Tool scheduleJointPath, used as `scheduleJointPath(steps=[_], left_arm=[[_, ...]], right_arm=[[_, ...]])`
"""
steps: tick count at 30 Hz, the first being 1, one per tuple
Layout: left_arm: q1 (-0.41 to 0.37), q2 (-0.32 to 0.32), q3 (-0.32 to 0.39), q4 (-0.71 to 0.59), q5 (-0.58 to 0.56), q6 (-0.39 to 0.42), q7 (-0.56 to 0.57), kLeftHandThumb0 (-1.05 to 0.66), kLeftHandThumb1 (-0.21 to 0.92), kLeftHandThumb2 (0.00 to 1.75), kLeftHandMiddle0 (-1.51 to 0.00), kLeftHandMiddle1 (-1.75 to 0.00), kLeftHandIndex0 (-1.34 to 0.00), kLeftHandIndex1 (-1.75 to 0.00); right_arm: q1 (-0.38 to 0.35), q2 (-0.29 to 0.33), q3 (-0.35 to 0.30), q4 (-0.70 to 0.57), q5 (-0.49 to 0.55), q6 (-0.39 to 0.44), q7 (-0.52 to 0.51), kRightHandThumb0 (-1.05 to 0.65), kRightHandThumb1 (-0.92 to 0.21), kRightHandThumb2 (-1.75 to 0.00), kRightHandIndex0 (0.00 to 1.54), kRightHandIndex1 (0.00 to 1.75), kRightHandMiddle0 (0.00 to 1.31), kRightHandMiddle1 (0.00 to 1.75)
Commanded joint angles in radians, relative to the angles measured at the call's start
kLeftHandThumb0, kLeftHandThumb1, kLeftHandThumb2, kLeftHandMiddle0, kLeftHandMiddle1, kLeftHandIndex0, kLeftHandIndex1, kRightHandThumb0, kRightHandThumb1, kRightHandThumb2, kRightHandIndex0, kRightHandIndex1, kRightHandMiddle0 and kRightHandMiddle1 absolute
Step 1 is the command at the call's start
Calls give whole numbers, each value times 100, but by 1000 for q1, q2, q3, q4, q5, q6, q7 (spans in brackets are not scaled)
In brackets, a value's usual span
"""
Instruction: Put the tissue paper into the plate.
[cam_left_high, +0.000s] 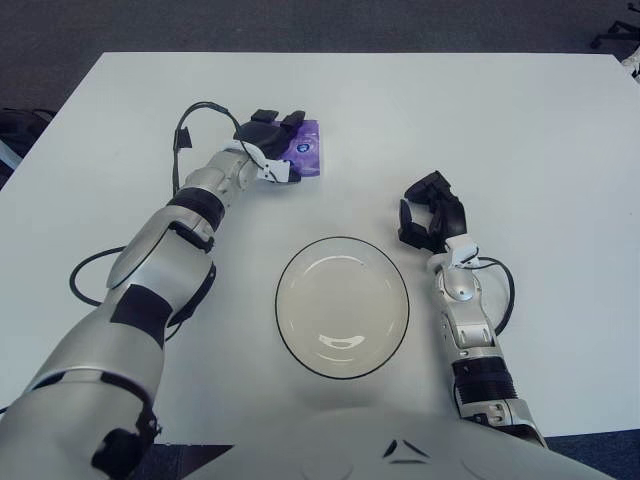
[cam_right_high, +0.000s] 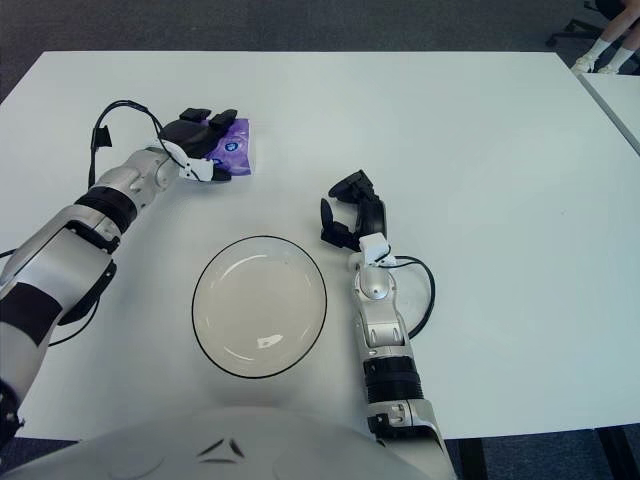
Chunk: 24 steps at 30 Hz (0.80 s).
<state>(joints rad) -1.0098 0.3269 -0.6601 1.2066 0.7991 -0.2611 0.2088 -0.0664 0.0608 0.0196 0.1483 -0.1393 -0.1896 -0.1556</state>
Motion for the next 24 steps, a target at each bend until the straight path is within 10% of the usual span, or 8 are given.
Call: scheduleJointPath(steps=[1, 8, 24], left_arm=[[112, -41, -65, 59, 58, 9, 10, -80, 34, 92, 0, -115, 0, -82], [133, -46, -92, 73, 65, 16, 107, -64, 20, 113, -5, -165, -1, -160], [175, -42, -91, 91, 31, 14, 185, -51, 22, 142, -111, -175, -67, -175]], right_arm=[[119, -11, -12, 114, 14, 75, 11, -43, -48, -112, 77, 160, 48, 175], [123, -11, -14, 102, 12, 90, 7, -43, -47, -113, 77, 158, 49, 175], [121, -7, -18, 122, 22, 36, 0, -43, -48, -112, 76, 158, 48, 175]])
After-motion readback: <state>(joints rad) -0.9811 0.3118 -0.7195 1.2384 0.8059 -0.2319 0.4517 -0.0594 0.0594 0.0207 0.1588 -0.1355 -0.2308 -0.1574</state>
